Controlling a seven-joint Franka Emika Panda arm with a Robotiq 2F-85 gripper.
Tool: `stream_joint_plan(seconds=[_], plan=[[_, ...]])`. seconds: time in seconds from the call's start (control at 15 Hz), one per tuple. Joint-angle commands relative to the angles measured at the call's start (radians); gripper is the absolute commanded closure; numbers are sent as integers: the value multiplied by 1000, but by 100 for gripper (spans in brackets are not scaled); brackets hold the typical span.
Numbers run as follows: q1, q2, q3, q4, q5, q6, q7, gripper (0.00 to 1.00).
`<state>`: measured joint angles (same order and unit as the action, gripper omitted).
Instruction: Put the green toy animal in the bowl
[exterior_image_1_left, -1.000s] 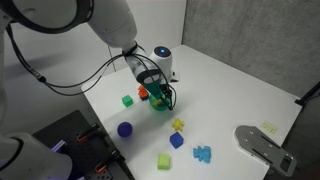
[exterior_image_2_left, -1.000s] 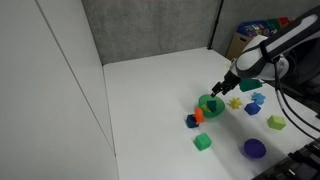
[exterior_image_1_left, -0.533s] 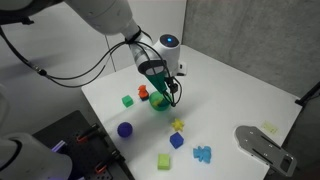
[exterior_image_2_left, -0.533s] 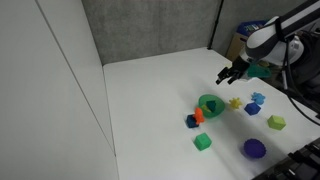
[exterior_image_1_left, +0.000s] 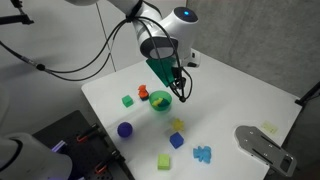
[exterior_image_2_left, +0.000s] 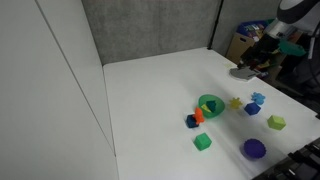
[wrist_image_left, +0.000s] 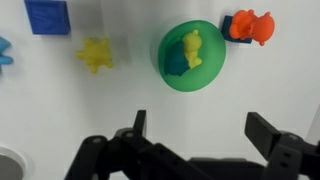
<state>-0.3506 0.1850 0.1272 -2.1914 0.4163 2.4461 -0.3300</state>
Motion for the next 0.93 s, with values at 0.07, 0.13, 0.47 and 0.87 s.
stream_joint_plan(seconds=[0.07,0.13,0.47,0.87], plan=[[88,-160,-145,-24,-131,-115,73,0],[100,-186,-166,-21,-157,-134,82,0],[143,-312,-225,1,-255,-265,103,0],[175,-404,-250,69,-307,-418,118,0]])
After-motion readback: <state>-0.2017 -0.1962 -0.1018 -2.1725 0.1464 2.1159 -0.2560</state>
